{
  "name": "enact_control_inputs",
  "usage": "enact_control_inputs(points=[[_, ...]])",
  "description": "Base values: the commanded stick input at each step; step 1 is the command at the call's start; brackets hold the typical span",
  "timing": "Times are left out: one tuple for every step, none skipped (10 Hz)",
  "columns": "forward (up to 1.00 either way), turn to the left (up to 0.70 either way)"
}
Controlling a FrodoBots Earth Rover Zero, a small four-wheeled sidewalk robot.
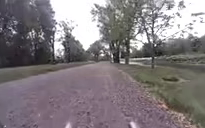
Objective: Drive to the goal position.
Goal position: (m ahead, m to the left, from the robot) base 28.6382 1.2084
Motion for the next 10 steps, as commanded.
enact_control_inputs(points=[[0.7, 0.0], [0.7, 0.0], [0.7, 0.0], [0.7, 0.0], [0.7, 0.0], [0.7, 0.0], [0.7, 0.0], [0.7, 0.0], [0.7, 0.0], [0.7, 0.0]])
